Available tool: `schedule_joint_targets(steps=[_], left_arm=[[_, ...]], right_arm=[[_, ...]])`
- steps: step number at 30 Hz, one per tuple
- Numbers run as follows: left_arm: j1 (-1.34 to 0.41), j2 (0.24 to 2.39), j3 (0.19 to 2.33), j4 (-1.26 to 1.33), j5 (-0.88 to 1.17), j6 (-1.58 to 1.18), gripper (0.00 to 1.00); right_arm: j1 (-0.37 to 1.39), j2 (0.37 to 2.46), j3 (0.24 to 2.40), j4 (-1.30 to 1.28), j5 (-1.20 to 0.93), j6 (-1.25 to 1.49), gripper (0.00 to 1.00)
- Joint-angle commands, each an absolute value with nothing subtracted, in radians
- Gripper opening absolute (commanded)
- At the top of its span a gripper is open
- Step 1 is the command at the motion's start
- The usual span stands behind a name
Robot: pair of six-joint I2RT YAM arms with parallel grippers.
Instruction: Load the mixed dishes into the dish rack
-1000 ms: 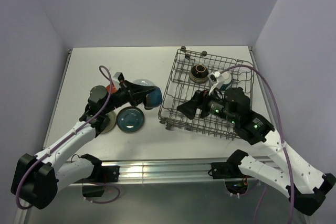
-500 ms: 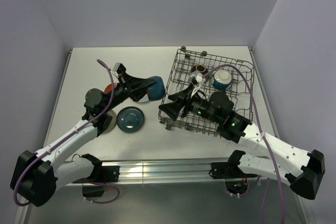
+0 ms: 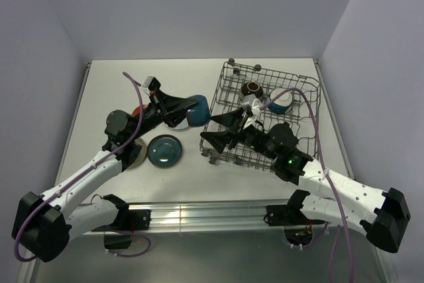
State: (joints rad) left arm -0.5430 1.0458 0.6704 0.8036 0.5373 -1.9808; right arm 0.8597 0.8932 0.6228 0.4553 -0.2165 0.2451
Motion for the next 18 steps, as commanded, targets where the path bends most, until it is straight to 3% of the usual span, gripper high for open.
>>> schedule_joint_targets(steps=[1,18], left_arm=[[-0.555,1.048,0.750,0.928,0.542,-2.491,0.00],[-0.598,1.095,0.802,0.930,0.526,-2.511,0.00]], right_arm=[[0.867,0.902,0.604,0.612,-0.248,0.221,0.79],[0.845,1.031,0.574,0.932,-0.333,0.232,0.73]])
